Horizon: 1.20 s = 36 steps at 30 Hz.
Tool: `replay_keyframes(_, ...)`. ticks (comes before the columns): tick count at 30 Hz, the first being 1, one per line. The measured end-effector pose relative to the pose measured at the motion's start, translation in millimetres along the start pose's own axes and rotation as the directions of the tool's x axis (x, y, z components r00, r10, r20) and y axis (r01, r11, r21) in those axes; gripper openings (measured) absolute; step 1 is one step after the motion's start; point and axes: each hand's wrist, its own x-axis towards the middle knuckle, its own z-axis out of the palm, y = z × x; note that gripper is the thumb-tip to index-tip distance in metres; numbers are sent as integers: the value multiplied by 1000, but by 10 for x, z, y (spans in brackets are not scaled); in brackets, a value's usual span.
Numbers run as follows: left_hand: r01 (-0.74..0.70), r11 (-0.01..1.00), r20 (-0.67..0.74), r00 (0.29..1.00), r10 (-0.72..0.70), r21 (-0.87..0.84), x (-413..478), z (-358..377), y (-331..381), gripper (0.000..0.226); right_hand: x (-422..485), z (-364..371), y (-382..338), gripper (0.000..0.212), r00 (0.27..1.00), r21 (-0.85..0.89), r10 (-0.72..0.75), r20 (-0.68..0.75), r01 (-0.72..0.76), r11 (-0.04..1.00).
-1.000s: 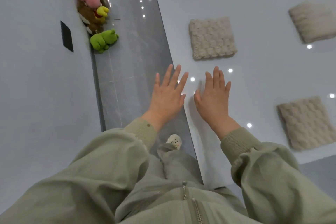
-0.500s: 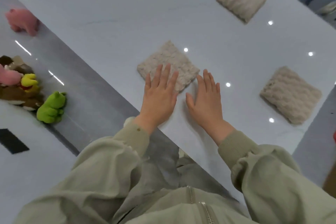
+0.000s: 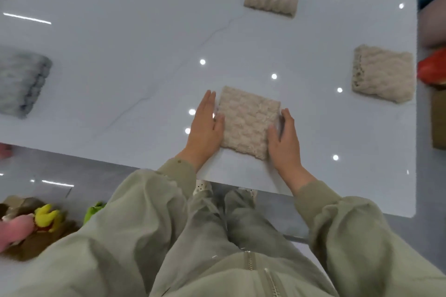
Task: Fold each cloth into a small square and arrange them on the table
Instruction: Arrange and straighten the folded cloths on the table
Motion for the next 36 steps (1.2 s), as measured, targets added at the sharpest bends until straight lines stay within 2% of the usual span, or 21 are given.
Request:
replay_keyframes(4, -13, 994, 63, 998, 20, -110, 35, 76, 43, 56, -25, 64, -70, 55, 998, 118, 34, -48, -28, 993)
replay_keyframes(7, -6, 987, 54, 998, 15, -161, -8, 171, 63, 58, -19, 62, -96, 49, 996, 178, 49, -80, -34, 983)
replay_keyframes(15, -73, 985, 70, 994, 85, -154, -141, 308, 89, 58, -7, -10, -45, 48, 993, 200, 49, -110, -27, 979)
replay_keyframes(17, -54, 982, 41, 997, 62, -179, -113, 294, 74, 59, 5, -14, -40, 48, 992, 205, 49, -120, -24, 978)
replay_keyframes(19, 20, 970, 12, 1000, -17, -242, -46, 284, 101, 57, 37, -27, -48, 47, 989, 231, 63, -135, -30, 973)
replay_keyframes(22, 93, 948, 23, 996, -90, -306, 41, 304, 194, 54, 101, -30, -78, 46, 985, 269, 79, -153, -36, 963)
replay_keyframes(28, 40, 966, 37, 999, -32, -254, 29, 370, 177, 54, 87, 43, -83, 44, 985, 239, 53, -165, -13, 971)
replay_keyframes(33, 77, 934, -2, 997, -83, -349, 92, 292, 103, 53, 94, -36, -63, 45, 975, 330, 112, -190, -44, 943)
replay_keyframes(36, 62, 952, 33, 998, -55, -301, 47, 366, 152, 53, 98, 30, -67, 44, 979, 289, 83, -187, -26, 957)
